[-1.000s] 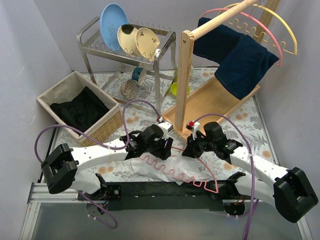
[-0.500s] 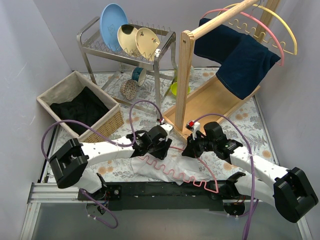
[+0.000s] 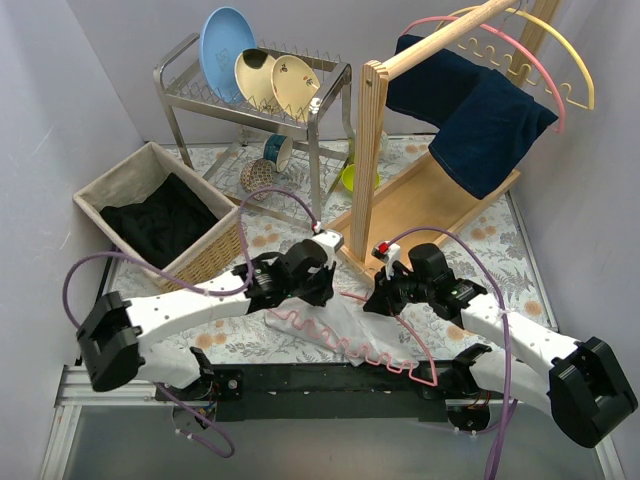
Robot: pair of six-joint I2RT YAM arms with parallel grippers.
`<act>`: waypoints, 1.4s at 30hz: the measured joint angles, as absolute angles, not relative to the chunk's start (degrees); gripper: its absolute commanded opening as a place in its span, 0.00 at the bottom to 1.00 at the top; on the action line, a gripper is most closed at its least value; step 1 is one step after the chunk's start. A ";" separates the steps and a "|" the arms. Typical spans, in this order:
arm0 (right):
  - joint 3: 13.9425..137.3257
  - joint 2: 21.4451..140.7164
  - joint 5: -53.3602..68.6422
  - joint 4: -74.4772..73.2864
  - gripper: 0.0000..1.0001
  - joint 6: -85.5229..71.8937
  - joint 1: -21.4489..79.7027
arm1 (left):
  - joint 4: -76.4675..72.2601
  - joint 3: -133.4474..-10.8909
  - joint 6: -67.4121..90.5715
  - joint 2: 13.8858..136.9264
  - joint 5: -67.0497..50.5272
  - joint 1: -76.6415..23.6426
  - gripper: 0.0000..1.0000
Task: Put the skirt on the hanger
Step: Place skirt on hanger
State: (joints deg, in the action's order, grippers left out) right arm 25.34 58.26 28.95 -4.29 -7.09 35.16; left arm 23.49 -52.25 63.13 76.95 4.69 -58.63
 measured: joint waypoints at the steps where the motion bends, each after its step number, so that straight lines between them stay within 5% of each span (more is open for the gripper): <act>1: 25.34 57.98 28.95 -4.34 0.01 -7.01 34.96 | 23.66 -52.47 63.57 74.74 4.80 -58.63 0.01; 24: 25.65 54.35 30.11 -4.27 0.01 -3.57 32.95 | 45.23 -40.07 100.38 26.46 22.52 -57.91 0.00; 27: 25.65 54.52 29.65 -4.21 0.01 -2.96 32.62 | 48.86 -39.97 104.29 24.99 22.22 -57.91 0.11; 28: 25.65 54.68 29.34 -4.14 0.01 -2.79 32.60 | 50.28 -40.18 105.38 24.67 22.22 -57.91 0.25; 31: 25.65 55.33 28.34 -4.05 0.01 -2.48 32.58 | 54.17 -41.39 107.90 24.51 22.15 -57.91 0.44; 38: 25.65 59.11 27.11 -3.75 0.01 -1.34 32.29 | 54.35 -48.10 99.83 26.85 17.17 -57.84 0.58; 42: 25.67 61.19 27.22 -3.18 0.01 -1.30 32.25 | 44.73 -53.17 87.42 39.44 4.56 -57.98 0.70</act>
